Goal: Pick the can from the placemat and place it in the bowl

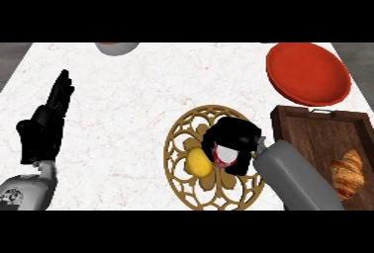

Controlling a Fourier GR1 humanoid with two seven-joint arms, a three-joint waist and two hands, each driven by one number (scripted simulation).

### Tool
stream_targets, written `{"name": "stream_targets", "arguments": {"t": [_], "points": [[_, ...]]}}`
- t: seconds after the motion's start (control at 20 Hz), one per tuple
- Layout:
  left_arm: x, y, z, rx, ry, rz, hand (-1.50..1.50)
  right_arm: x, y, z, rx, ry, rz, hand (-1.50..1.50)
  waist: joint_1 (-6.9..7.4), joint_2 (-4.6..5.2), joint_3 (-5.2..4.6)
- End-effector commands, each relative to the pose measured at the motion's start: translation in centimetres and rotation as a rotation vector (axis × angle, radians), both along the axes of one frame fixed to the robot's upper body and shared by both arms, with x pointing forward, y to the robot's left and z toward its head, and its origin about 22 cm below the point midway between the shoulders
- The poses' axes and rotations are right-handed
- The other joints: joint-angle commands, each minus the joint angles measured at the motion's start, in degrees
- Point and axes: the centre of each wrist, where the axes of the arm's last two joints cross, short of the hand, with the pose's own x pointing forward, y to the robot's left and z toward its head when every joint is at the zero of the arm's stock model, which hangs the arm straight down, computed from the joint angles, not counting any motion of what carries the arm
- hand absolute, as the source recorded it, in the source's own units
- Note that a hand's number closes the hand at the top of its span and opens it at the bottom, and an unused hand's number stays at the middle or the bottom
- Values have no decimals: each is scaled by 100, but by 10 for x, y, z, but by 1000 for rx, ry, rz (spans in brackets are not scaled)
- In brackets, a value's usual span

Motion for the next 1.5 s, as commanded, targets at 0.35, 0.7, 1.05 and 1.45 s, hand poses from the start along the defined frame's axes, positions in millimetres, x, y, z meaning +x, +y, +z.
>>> {"name": "stream_targets", "arguments": {"t": [0.35, 0.7, 1.05, 1.45], "points": [[-6, 19, -4, 12, 4, 58, 0, -101, 5, 22, 345, -16, -473, 150, -265, -22, 7], [2, 9, 6, 10, -6, 22, 0, -137, -38, 94, 430, -176, -766, 150, -60, 51, 11], [-5, 15, -2, 18, -26, -27, 0, -99, -69, 109, 509, -212, -950, 150, 157, 100, 15], [2, -16, 0, 18, -39, -34, 0, -30, -144, 110, 662, -253, -1083, 150, 188, 116, 22]]}}
